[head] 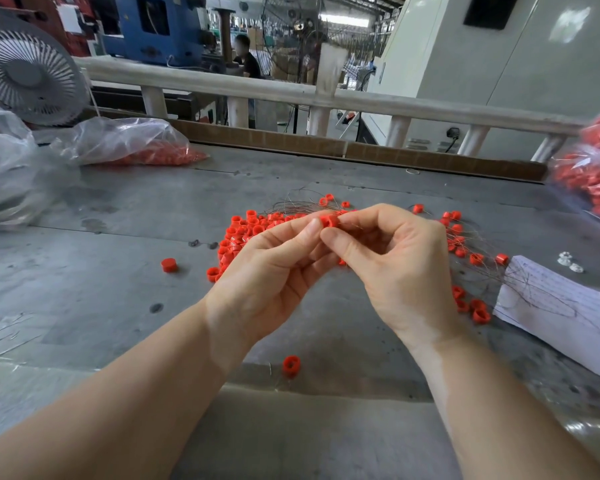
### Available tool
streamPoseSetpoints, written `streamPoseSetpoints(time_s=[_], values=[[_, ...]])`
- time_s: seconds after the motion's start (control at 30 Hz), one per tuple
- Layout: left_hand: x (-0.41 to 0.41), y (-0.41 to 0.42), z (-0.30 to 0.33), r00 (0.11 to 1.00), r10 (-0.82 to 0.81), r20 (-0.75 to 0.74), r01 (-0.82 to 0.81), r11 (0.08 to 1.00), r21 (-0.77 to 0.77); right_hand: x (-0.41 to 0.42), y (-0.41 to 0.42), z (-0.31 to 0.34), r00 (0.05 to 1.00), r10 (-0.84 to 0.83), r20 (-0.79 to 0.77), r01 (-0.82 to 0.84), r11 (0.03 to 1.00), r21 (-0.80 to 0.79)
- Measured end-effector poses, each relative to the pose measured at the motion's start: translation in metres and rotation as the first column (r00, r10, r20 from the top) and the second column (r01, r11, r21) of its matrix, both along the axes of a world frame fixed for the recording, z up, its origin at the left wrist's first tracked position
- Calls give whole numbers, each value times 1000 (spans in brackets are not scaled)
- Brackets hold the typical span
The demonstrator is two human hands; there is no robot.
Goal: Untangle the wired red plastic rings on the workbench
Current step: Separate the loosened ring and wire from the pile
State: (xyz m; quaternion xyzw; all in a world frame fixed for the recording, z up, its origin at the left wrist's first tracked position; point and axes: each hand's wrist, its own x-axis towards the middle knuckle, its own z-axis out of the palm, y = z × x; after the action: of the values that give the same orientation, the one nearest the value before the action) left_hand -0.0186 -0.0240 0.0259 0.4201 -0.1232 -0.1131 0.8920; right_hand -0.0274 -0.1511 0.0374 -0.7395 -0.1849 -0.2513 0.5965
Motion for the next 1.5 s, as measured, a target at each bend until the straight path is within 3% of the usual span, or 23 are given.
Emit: streamPoseSetpoints(time_s=[0.4, 0.53, 0.7, 0.87, 1.0, 1.33, 1.5], values=[[1, 1, -3, 999, -32, 25, 31, 999, 24, -3, 5, 0, 995, -28, 94, 28, 1000, 2], [0, 0, -2, 996, -15, 88, 11, 999, 54, 0, 2, 2, 980, 145, -136, -113, 969, 220], [-1, 1, -2, 981, 3, 192, -22, 995, 96, 3, -5, 8, 846, 406, -346, -208, 848, 488], [-2, 1, -3, 940, 137, 312, -193, 969, 156, 4, -8, 8, 673, 493, -552, -154, 822, 548], [-5, 0, -1, 882, 187, 432, -317, 914, 253, 3, -8, 11, 598, 553, -580, -191, 801, 567], [-10, -1, 4, 811, 257, 525, -439, 862, 255, 3, -9, 8, 696, 525, -490, -300, 833, 465], [-9, 0, 4, 815, 314, 487, -471, 849, 241, 3, -11, 6, 847, 408, -342, -271, 883, 384]])
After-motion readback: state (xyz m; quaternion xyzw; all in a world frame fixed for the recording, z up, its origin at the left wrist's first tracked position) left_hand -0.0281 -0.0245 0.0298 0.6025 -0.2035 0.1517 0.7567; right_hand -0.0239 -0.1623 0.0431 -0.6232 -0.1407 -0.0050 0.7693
